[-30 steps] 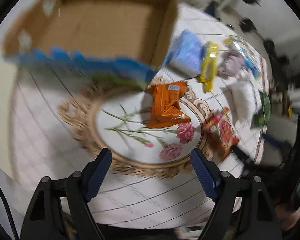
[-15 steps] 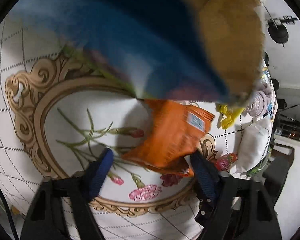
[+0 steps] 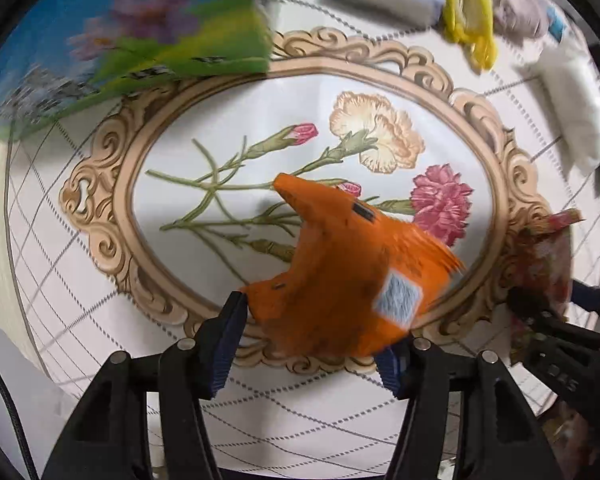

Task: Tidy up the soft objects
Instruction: 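Grasp the orange snack bag with the left gripper while the right grasps the red-green bag, then carry both snack bags into the cardboard box and open both grippers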

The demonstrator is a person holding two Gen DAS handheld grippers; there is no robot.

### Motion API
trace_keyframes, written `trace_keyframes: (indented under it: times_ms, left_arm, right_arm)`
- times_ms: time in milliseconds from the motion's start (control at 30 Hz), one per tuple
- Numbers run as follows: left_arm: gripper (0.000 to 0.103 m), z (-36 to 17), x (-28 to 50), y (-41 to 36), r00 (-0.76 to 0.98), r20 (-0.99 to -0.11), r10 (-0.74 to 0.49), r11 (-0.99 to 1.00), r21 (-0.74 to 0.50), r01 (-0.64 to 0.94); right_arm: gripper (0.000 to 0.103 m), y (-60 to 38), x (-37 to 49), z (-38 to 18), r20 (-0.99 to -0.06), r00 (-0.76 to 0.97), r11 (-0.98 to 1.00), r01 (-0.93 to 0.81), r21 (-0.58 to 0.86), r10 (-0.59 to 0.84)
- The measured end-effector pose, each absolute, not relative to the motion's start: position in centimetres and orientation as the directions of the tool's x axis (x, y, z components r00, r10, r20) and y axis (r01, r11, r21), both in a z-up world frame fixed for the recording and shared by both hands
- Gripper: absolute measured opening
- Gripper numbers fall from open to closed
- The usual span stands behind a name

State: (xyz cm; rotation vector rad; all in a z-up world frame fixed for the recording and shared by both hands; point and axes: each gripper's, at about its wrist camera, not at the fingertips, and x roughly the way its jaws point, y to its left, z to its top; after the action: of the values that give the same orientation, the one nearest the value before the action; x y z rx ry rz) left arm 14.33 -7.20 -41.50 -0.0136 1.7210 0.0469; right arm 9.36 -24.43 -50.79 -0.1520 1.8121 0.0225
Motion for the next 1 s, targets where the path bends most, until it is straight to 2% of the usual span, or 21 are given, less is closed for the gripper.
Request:
trace_keyframes:
  times_ms: [100, 133, 167, 300, 367, 467, 600, 733, 800, 833, 933, 1000]
  left_arm:
    - [0.052, -42.0, 15.1, -7.9, -0.129, -0.991, 0.022, 0.999, 0.026, -0.035]
    - [0.049, -41.8, 15.3, -7.9, -0.121, -0.993, 0.009, 0.999, 0.014, -0.043]
    - [0.046, -41.4, 15.3, -8.0, -0.113, -0.994, 0.001, 0.999, 0.006, -0.046]
    - [0.040, -36.5, 14.2, -7.7, -0.046, -0.999, 0.009, 0.999, 0.010, -0.036]
    - [0.039, -32.8, 13.7, -7.0, 0.013, -1.000, 0.002, 0.999, 0.002, -0.044]
    - [0.028, -25.7, 14.3, -5.5, 0.135, -0.991, -0.004, 0.999, -0.011, -0.053]
    - [0.028, -18.4, 17.3, -1.3, 0.271, -0.962, -0.039, 0.997, -0.057, -0.058]
    - [0.028, -16.8, 20.8, 3.2, 0.287, -0.954, -0.080, 0.995, -0.096, -0.041]
    - [0.028, -17.6, 21.8, 4.4, 0.268, -0.959, -0.098, 0.994, -0.106, -0.018]
    - [0.033, -18.3, 22.1, 5.2, 0.232, -0.966, -0.116, 0.993, -0.120, -0.004]
    - [0.057, -21.6, 21.2, 8.5, 0.084, -0.975, -0.207, 0.978, -0.208, -0.008]
    - [0.061, -25.5, 20.4, 9.6, -0.027, -0.966, -0.256, 0.965, -0.254, -0.070]
  right_arm:
    - [0.065, -25.3, 7.9, -52.4, -0.971, -0.229, 0.997, -0.050, -0.059, -0.069]
    - [0.053, -25.5, 8.4, -53.2, -0.972, -0.230, 0.998, -0.036, -0.047, -0.054]
    - [0.050, -25.8, 8.3, -53.1, -0.971, -0.232, 0.998, -0.030, -0.047, -0.053]
    - [0.047, -25.3, 6.1, -51.9, -0.980, -0.190, 0.998, -0.040, -0.054, -0.060]
    - [0.047, -24.5, 5.2, -49.7, -0.989, -0.140, 0.998, -0.051, -0.033, -0.040]
    - [0.047, -22.8, 3.9, -44.5, -1.000, -0.007, 0.997, -0.072, -0.007, -0.008]
    - [0.047, -21.0, 3.4, -36.9, -0.989, 0.143, 0.994, -0.106, 0.012, 0.028]
    - [0.047, -17.6, 5.4, -32.3, -0.975, 0.211, 0.991, -0.122, 0.048, 0.073]
    - [0.047, -16.4, 6.2, -31.7, -0.970, 0.231, 0.992, -0.114, 0.045, 0.071]
    - [0.047, -15.2, 7.8, -30.9, -0.971, 0.228, 0.994, -0.101, 0.047, 0.069]
    - [0.047, -16.2, 8.0, -32.7, -0.981, 0.178, 0.997, -0.044, 0.071, 0.078]
    - [0.047, -15.9, 8.7, -33.1, -0.990, 0.128, 0.998, -0.018, 0.062, 0.064]
